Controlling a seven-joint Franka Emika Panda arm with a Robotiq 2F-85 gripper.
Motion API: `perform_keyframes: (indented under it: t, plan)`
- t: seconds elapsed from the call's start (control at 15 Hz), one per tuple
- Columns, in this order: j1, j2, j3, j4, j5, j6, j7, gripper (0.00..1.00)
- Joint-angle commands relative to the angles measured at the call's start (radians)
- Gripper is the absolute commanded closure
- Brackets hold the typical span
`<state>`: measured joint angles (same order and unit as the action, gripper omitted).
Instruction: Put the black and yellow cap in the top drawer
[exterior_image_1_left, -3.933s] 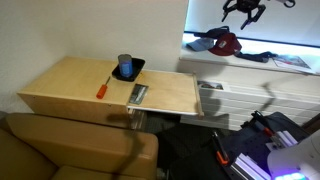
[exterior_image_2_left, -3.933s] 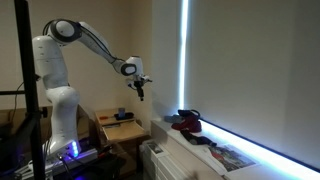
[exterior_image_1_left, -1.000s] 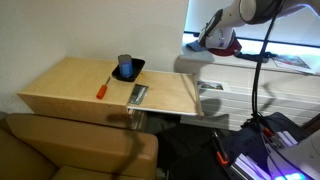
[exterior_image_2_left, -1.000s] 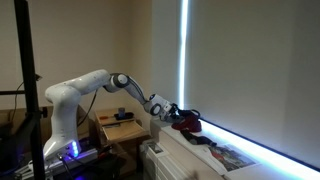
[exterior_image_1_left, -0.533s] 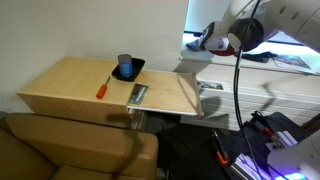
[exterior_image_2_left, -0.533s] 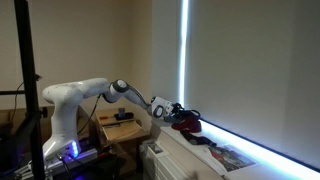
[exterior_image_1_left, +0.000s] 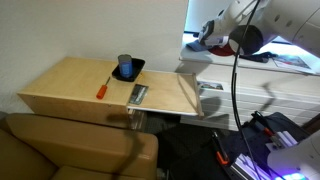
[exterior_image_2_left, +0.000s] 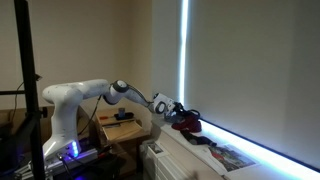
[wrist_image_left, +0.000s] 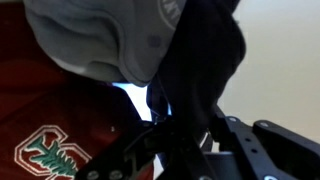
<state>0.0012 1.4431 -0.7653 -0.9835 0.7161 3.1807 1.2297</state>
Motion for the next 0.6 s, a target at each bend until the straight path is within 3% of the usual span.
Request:
perform_keyframes:
  t: [0.0,0.07,0.13,0.2,0.27,0.53]
  plan:
    - [-0.071,-0.075,0.103,0.096,-0.003,-0.19,-0.026,0.98]
    - [-0.086,-0.096,0.125,0.111,0.004,-0.247,-0.035,1.0]
    - [-0.127,-0.148,0.202,0.108,-0.092,-0.276,-0.004,1.0]
    - [-0.157,-0.179,0.238,0.12,-0.118,-0.326,-0.005,1.0]
    - [-0.159,-0.192,0.214,0.128,-0.042,-0.378,-0.054,1.0]
    - [-0.225,-0.333,0.2,0.142,-0.06,-0.608,-0.061,0.99]
